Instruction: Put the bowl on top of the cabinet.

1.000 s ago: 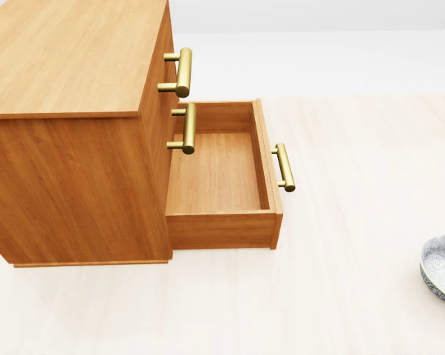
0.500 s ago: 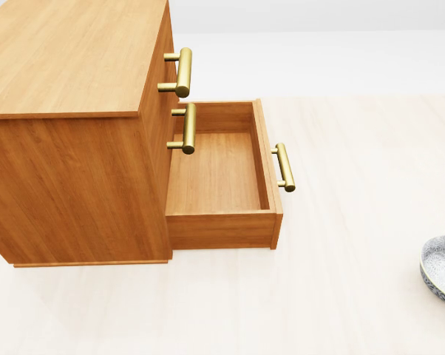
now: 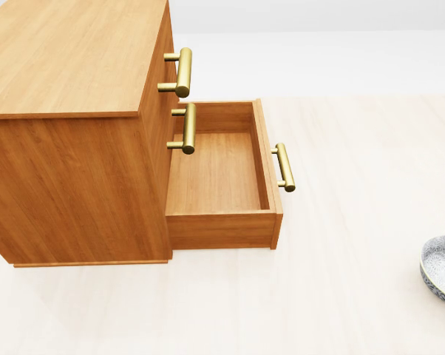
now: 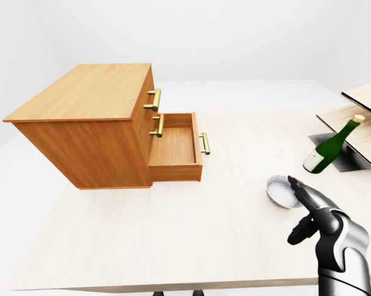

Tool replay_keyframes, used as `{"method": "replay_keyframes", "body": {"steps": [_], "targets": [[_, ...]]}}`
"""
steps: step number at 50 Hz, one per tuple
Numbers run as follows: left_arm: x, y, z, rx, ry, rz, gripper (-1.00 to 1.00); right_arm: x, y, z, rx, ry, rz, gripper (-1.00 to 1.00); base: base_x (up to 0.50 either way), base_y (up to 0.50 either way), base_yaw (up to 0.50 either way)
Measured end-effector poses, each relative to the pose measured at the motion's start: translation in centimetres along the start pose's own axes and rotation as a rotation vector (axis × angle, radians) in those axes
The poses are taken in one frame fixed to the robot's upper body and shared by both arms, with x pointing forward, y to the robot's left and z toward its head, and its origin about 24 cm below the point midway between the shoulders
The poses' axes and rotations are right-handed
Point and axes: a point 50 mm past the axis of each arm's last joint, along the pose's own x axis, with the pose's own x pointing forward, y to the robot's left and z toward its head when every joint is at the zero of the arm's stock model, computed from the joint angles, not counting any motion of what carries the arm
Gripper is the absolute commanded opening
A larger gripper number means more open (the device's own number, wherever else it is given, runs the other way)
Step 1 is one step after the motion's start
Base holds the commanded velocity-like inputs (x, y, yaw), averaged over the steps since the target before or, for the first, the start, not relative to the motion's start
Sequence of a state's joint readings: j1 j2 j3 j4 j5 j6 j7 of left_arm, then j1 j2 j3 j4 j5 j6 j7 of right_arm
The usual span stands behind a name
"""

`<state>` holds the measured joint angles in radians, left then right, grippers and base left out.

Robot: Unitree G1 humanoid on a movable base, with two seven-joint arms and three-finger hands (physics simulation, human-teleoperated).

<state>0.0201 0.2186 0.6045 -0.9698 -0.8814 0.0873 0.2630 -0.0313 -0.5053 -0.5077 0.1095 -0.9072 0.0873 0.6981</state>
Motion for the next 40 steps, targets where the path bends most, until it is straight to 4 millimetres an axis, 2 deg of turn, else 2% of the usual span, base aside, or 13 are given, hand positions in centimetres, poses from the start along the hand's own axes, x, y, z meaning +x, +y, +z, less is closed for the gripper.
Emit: {"method": "replay_keyframes", "body": {"steps": [19,40], "targets": [[0.1,-0.1,0.3,-0.010,-0.012,0.002,1.00,1.1,0.3,1.3,-0.027,-0.024,0.037,0.98,0.00,0.00,0.00],[0.2,-0.1,0.4,-0.005,-0.014,0.004,1.00,1.6,2.2,1.3,-0.027,-0.023,0.106,0.98,0.00,0.00,0.00]]}}
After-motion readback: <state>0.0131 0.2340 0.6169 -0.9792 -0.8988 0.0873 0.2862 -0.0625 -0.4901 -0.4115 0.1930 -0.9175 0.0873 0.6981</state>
